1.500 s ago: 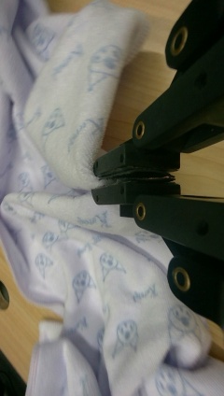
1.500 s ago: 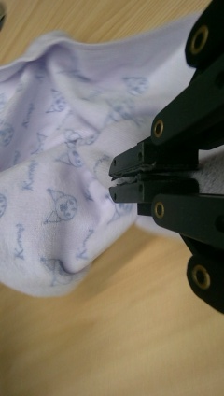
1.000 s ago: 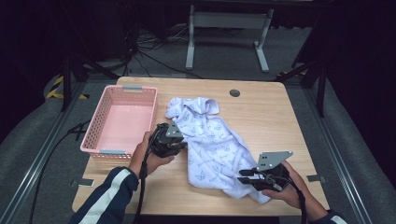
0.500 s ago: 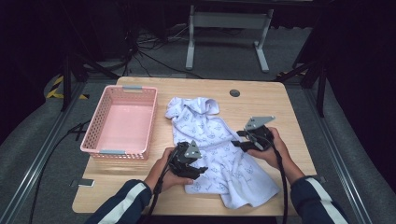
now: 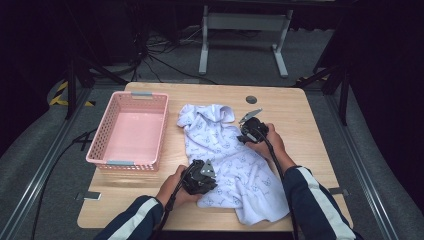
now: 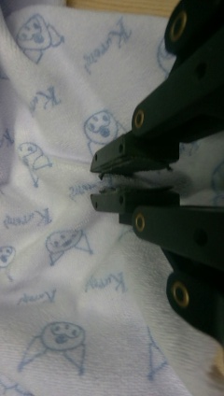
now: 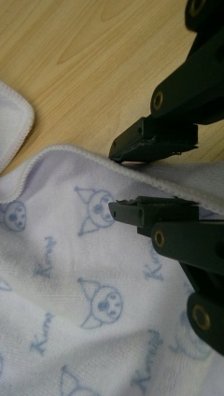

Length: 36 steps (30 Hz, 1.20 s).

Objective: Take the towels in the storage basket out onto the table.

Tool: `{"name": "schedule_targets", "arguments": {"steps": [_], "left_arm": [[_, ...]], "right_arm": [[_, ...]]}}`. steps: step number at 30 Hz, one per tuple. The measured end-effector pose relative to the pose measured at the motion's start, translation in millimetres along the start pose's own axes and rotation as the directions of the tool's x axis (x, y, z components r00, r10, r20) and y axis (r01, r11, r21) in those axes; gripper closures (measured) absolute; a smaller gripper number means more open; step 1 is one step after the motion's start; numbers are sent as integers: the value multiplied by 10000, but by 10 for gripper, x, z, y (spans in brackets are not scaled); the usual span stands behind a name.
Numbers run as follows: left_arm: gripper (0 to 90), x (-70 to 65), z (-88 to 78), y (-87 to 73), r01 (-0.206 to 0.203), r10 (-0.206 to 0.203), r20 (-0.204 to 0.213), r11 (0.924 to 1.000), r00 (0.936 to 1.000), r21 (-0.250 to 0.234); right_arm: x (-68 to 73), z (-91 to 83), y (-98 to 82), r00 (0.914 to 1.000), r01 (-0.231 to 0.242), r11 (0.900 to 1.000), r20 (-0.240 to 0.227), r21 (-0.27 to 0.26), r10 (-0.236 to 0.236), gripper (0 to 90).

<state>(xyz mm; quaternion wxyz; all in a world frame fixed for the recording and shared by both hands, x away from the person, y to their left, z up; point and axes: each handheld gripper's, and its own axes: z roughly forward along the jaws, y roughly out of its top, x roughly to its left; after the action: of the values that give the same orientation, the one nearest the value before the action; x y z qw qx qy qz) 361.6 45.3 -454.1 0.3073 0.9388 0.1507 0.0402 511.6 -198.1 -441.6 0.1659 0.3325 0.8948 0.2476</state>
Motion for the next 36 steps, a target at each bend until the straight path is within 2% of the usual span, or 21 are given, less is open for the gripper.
{"name": "schedule_targets", "arguments": {"steps": [3,7,11,12,16,18,19,20,21,22,23,24,26,27,28,30,31,32,33,35,36], "left_arm": [[862,2,-64,-63,-34,32,134,9998,9999,207],[862,-16,-161,-174,71,-79,182,9990,9998,452],[859,-27,-247,-307,453,-459,163,9982,9988,397],[859,-28,-266,-333,504,-515,253,9978,9984,423],[847,-52,-307,-399,544,-557,330,9979,9979,364],[785,-74,-329,-416,693,-703,268,9970,9972,358],[751,-85,-334,-405,557,-563,294,9982,9980,210],[697,-89,-331,-392,511,-512,98,9986,9986,102],[647,-89,-331,-392,511,-512,98,9986,9986,102],[602,-75,-336,-339,654,-659,-295,9977,9974,-191],[593,-75,-336,-339,654,-659,-295,9977,9974,-191],[593,-67,-340,-310,625,-638,-285,9972,9976,-419],[522,-57,-329,-228,702,-759,-585,9931,9954,-943],[473,-39,-304,-154,780,-886,-813,9890,9927,-1260],[443,-39,-304,-154,780,-886,-813,9890,9927,-1260],[419,-5,-254,-77,984,-1130,-907,9835,9894,-1521],[392,22,-208,-35,1071,-1191,-781,9839,9898,-1432],[377,44,-177,-8,969,-1090,-888,9867,9901,-1307],[358,58,-143,8,1034,-1163,-931,9856,9888,-1336],[340,90,-80,19,1158,-1266,-882,9863,9880,-1176],[340,105,-60,14,1089,-1181,-965,9894,9883,-960]], "right_arm": [[-55,-76,-101,9999,-157,9997,-41,182,158,801],[-142,-266,-391,9983,-576,9979,-108,299,579,792],[-183,-438,-677,9896,-1276,9916,-649,202,1287,751],[-167,-479,-741,9880,-1321,9911,-790,145,1328,745],[-10,-617,-862,9889,-982,9937,-1068,534,1035,707],[75,-675,-863,9929,-650,9974,-979,319,679,624],[83,-700,-844,9937,-516,9987,-997,33,517,612],[94,-756,-776,9959,-386,9979,-842,-515,342,587],[94,-756,-776,9959,-386,9979,-842,-515,342,587],[67,-809,-635,9958,-281,9909,-905,-1315,162,531],[45,-821,-546,9966,-286,9857,-807,-1662,153,526],[45,-821,-546,9966,-286,9857,-807,-1662,153,526],[-16,-806,-308,9972,-405,9770,-695,-2094,264,488],[-56,-774,-109,9982,-356,9688,-553,-2451,227,468],[-56,-774,-109,9982,-356,9688,-553,-2451,227,468],[-101,-713,121,9974,-503,9621,-631,-2681,345,399],[-108,-679,228,9978,-390,9621,-628,-2700,229,411],[-112,-632,345,9986,-259,9591,-526,-2819,115,396],[-115,-587,429,9990,-177,9587,-438,-2837,55,380],[-140,-457,567,9968,-527,9626,-723,-2656,347,337],[-141,-384,626,9958,-575,9702,-834,-2354,388,331]]}}
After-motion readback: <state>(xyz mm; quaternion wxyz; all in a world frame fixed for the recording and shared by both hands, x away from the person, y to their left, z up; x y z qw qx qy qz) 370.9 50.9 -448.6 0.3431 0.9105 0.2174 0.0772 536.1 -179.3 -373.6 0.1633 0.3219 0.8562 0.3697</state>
